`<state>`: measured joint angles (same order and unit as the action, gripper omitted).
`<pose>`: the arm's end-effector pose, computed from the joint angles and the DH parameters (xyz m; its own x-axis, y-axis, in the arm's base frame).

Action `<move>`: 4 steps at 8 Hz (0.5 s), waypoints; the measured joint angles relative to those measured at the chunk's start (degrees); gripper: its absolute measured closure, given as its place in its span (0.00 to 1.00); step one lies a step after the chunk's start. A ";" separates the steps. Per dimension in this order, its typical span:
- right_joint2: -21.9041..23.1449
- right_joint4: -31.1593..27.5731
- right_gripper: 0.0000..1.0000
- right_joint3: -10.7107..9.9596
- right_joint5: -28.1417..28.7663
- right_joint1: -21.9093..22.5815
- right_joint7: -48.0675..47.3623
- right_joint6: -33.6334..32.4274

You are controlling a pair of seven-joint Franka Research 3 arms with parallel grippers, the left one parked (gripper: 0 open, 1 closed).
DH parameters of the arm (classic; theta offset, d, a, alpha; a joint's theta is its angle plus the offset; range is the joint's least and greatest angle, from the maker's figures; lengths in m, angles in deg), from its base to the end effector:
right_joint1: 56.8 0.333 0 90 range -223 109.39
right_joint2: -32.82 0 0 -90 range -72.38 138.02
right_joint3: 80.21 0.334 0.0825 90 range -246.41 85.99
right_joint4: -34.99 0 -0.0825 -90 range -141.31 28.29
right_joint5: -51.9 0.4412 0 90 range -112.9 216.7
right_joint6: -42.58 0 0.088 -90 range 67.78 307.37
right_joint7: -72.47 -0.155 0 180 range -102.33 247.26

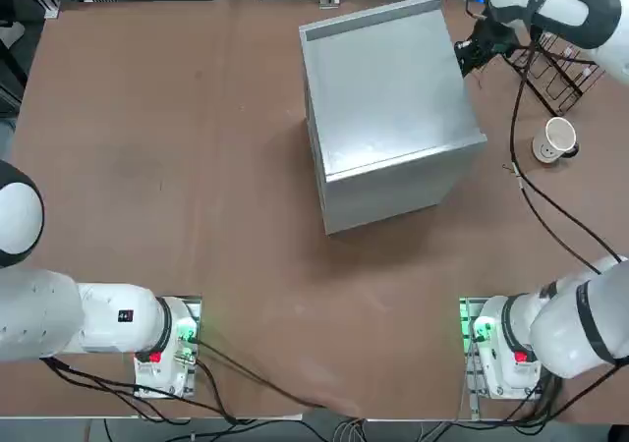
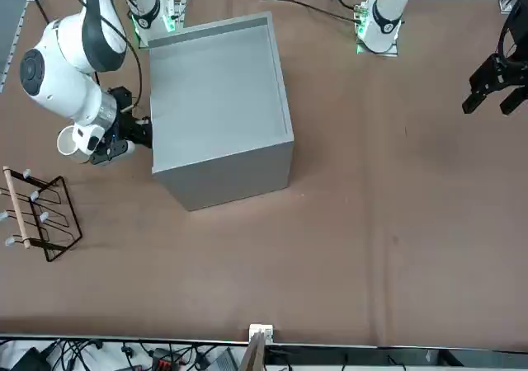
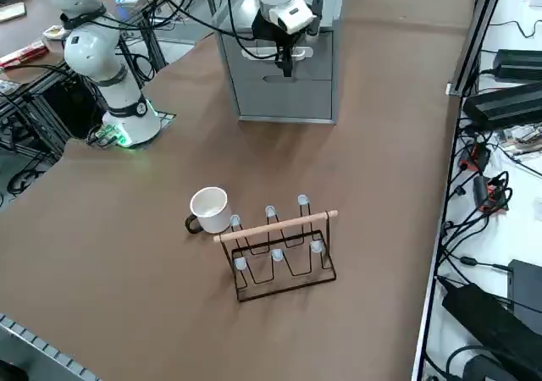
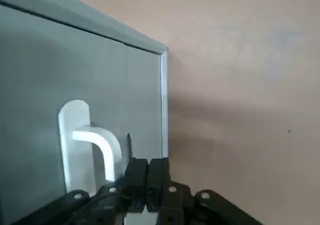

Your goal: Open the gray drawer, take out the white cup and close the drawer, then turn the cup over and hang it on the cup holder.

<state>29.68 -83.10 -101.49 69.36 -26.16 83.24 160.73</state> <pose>0.5897 0.1268 0.3497 0.9793 0.2013 -0.0201 0.1902 -0.9504 -0.2462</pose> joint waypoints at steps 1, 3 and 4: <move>-0.01 2.00 0.92 -0.39 -3.71 -0.08 0.04 -2.45; 0.02 7.50 0.88 -1.06 -10.73 -2.20 2.68 -9.84; 0.00 9.35 0.88 -1.27 -11.41 -4.97 7.67 -11.51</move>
<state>29.68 -73.75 -102.77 57.95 -31.14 90.91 149.22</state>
